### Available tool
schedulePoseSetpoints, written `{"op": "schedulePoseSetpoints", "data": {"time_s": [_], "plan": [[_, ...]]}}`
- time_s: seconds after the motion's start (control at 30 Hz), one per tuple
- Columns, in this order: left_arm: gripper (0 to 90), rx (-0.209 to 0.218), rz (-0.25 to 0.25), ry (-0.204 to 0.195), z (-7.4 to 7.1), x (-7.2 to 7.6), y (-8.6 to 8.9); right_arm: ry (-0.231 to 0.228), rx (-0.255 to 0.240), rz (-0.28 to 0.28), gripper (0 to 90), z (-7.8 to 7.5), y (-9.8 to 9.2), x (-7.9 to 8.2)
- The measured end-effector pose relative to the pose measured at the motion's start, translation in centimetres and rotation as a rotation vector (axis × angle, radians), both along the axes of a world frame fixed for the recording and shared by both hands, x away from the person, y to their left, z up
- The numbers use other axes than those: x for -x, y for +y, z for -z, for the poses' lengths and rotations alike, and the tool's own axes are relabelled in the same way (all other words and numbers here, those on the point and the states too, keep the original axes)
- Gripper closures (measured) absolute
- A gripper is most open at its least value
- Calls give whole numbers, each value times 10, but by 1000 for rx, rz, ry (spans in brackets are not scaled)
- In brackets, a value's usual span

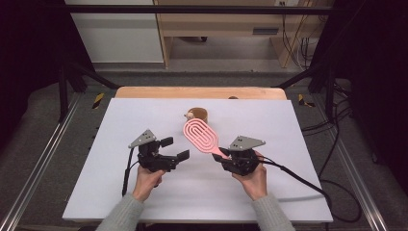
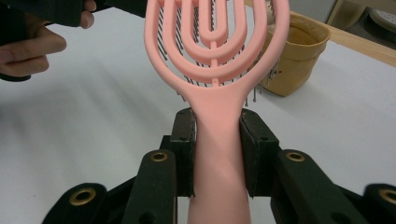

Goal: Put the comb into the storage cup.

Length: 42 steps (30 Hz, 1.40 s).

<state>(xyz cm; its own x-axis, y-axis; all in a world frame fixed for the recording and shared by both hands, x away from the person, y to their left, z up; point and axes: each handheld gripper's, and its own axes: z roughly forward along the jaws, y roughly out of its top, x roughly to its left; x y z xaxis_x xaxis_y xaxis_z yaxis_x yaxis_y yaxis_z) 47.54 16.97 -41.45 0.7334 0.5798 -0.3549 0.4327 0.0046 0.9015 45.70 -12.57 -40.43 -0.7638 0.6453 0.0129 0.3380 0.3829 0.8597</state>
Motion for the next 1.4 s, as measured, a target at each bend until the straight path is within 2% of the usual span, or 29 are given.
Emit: {"op": "schedulePoseSetpoints", "data": {"time_s": [0.2, 0.77, 1.23, 1.4], "plan": [[9, 16, 9, 3, -2, -3, -10, 0, -11, -6, 701, -1, 0, 1], [9, 58, 11, 10, -7, -7, -21, -11, -41, -26, 701, -7, -1, 6], [24, 91, 15, 39, -6, -10, -32, -25, -45, -31, 701, -9, 1, 9], [52, 118, 22, 51, -6, -11, -33, -26, -41, -33, 701, -9, 1, 9]]}}
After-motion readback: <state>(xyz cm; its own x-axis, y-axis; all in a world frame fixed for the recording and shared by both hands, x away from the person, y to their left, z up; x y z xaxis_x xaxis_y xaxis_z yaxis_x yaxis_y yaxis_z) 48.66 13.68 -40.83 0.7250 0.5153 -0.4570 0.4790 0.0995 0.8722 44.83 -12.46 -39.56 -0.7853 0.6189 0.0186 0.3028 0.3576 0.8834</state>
